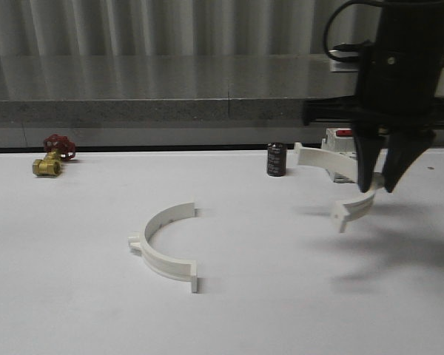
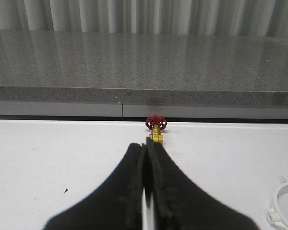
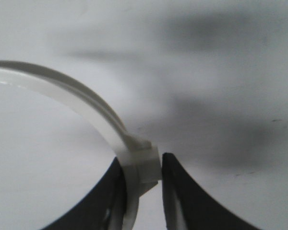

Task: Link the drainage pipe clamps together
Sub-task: 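Carry the clamp half with the right gripper to the placed half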

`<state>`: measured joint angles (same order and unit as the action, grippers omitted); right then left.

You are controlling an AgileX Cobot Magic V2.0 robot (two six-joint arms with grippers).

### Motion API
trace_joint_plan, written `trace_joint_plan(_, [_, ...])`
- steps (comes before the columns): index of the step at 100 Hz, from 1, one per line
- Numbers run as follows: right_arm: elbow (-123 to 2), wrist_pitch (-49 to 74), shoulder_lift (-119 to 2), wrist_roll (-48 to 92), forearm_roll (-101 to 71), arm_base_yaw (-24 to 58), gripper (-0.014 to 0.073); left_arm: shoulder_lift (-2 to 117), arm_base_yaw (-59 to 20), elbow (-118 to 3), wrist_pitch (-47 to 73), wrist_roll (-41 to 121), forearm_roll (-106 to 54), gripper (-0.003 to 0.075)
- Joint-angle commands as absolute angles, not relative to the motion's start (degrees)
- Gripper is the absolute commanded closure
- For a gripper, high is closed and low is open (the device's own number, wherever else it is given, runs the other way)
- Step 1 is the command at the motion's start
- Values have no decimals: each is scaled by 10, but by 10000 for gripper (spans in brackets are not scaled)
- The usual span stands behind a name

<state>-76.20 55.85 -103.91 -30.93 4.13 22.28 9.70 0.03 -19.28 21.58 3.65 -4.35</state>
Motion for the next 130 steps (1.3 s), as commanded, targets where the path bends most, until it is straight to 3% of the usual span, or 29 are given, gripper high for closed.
trace_joint_plan(1, [-777,556,-1009,-351,56,251,461,102,2,-209,169,36,-49,741])
trace_joint_plan(58, [-881,576,-1115,-451,75,364,461,102,2,-209,169,36,-49,741])
trace_joint_plan(130, [-926,575,-1181,-469,75,368,461,102,2,-209,169,36,-49,741])
